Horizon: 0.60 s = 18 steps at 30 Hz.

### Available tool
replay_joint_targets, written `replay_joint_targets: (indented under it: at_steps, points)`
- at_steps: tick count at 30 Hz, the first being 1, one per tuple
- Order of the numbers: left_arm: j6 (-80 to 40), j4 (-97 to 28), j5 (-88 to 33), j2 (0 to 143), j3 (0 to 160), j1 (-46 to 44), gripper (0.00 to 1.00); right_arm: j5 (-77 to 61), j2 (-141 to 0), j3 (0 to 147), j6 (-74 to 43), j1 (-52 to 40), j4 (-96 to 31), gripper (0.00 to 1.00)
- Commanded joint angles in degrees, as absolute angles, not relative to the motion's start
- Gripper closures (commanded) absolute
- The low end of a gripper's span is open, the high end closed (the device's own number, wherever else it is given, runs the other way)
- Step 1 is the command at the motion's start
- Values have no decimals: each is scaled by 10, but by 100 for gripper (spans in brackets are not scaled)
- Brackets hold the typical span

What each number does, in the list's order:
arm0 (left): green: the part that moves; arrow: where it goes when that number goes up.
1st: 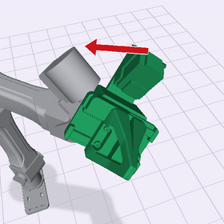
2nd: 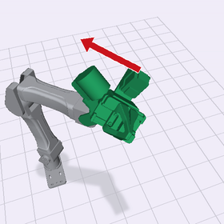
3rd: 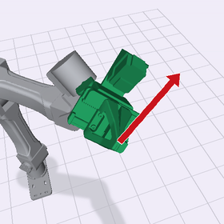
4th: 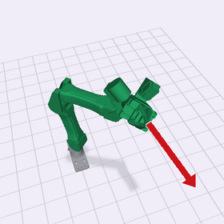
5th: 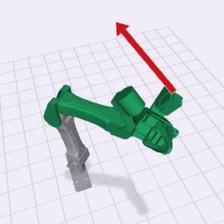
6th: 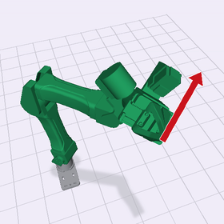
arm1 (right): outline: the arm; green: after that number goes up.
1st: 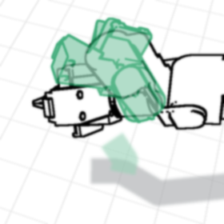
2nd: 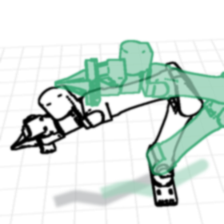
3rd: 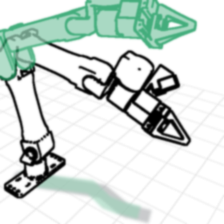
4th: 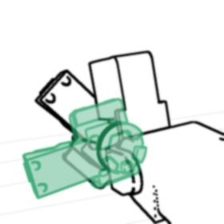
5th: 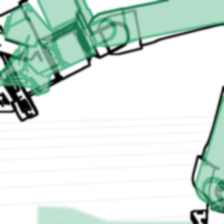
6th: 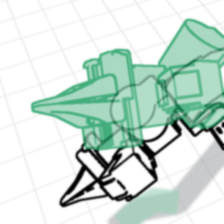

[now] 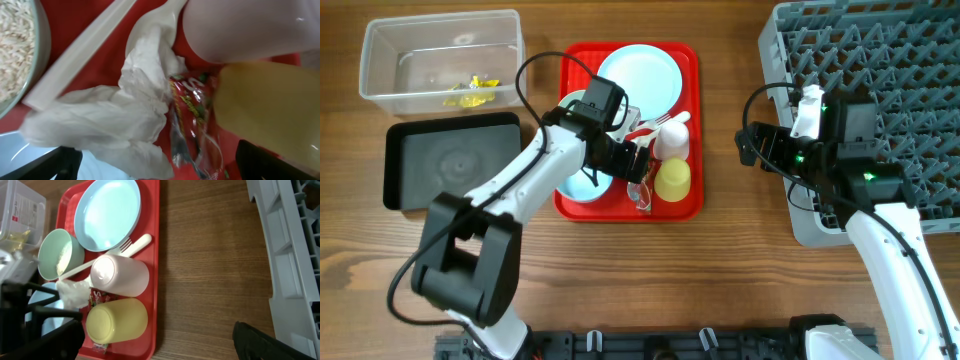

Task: Sort waste into correct bins and load items into the dishwasher rack
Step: 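Return the left gripper to the tray above the red wrapper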

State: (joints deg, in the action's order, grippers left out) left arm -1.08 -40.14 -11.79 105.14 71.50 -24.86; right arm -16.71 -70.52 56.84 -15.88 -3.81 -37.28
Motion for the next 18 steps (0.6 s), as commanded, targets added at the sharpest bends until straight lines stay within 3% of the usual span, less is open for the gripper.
replay_joint_targets:
  at_steps: [1, 6, 11, 18]
  points:
    - [-2, -379, -108, 1061, 712, -250, 3, -164, -711, 578, -167, -35, -371, 0]
    - [-2, -354, -108, 1061, 712, -250, 7, -164, -711, 578, -167, -35, -371, 0]
    - [-2, -354, -108, 1061, 712, -250, 25, -164, -711, 578, -167, -35, -371, 0]
    - [-3, -373, -109, 1042, 714, -250, 34, -164, -711, 578, -167, -35, -371, 0]
